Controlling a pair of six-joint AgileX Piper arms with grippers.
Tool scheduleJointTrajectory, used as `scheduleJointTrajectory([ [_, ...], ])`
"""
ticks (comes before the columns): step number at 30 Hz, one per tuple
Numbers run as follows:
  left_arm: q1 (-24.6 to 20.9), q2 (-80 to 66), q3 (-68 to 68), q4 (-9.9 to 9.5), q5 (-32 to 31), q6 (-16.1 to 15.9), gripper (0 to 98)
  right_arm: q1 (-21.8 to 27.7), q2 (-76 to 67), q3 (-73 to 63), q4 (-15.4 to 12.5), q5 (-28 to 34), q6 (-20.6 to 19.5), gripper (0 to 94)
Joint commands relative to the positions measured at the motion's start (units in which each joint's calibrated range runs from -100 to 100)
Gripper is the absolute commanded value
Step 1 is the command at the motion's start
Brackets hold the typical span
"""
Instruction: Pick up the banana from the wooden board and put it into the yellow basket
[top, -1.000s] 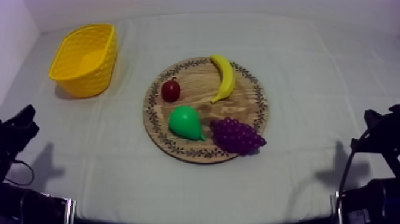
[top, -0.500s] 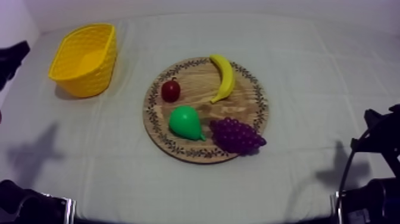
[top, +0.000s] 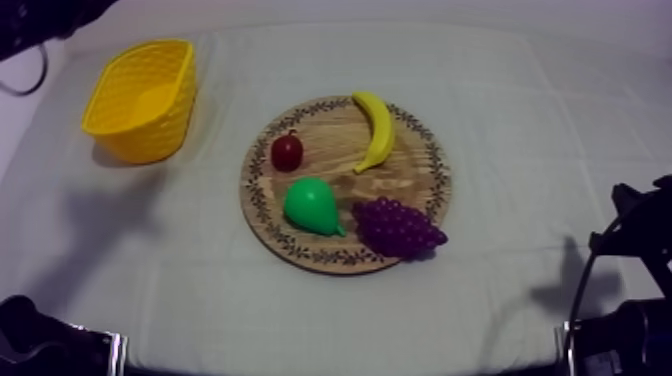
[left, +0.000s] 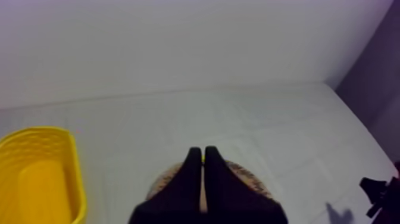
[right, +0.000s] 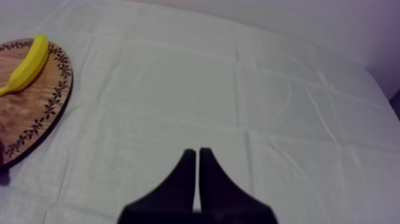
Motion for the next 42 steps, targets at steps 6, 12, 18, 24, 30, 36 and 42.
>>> scheduleJointTrajectory([
  [6,4.82,16.07,-12.88,-0.04,4.01,4.51,0.1,0.00,-0.02,-0.03,0.01,0.04,0.04,0.3],
  [12,6.77,24.82,-20.88,0.11,8.49,6.14,0.1,0.00,-0.02,-0.03,0.01,0.04,0.04,0.3],
  [18,7.50,32.54,-26.47,0.64,12.39,5.98,0.1,0.00,-0.02,-0.03,0.01,0.04,0.04,0.3],
  [24,7.75,40.13,-32.73,1.89,17.68,5.28,0.1,0.00,-0.02,-0.03,0.01,0.04,0.04,0.3],
  [30,7.62,45.83,-34.05,4.39,19.05,4.03,0.1,0.00,-0.02,-0.03,0.01,0.04,0.04,0.3],
  [36,7.38,49.46,-32.88,7.75,19.43,2.92,0.2,0.00,-0.02,-0.03,0.01,0.04,0.04,0.3],
  [42,8.22,51.81,-32.10,8.17,18.17,2.91,0.6,0.00,-0.02,-0.03,0.01,0.04,0.04,0.3],
])
